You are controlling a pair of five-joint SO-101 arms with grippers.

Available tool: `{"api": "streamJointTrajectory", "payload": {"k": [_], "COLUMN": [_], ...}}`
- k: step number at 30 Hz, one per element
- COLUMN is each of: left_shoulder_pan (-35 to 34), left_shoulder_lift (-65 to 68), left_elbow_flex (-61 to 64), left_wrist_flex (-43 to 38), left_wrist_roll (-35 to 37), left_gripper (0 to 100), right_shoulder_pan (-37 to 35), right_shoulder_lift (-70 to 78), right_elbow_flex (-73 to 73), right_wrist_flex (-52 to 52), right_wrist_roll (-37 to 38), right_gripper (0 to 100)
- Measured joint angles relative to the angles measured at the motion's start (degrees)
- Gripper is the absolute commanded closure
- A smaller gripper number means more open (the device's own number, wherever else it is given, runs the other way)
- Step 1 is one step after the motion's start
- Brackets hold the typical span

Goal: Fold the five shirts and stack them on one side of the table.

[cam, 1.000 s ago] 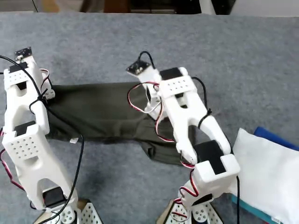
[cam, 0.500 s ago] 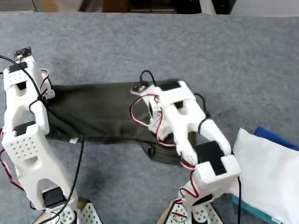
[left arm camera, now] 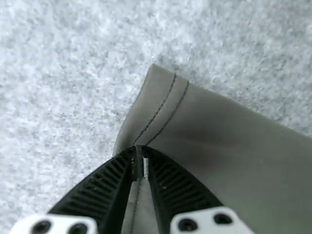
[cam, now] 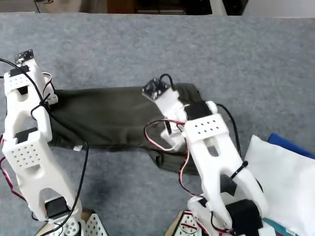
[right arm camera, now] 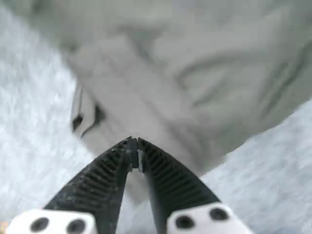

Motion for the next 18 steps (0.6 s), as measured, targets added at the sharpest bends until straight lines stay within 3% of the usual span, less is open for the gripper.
{"api": "streamJointTrajectory", "payload": {"k": [8,13,18], "left_shoulder_pan": [0.0,0.0,0.0], "left_shoulder_lift": [0.0,0.0,0.0], "left_elbow_flex": [0.0,0.0,0.0], "left_wrist_flex": [0.0,0.0,0.0], "left_wrist_roll": [0.0,0.0,0.0], "left_gripper": [98,98,98], "right_shoulder_pan": [0.0,0.0,0.0], "right_shoulder_lift": [16.1,28.4,30.2], "right_elbow_flex": [-8.5,-12.8,-13.0], "right_wrist_flex": [-7.1,-6.7,-2.9], "right_wrist_roll": [-0.2,-0.2,-0.2], "right_gripper": [99.3,99.3,99.3]}}
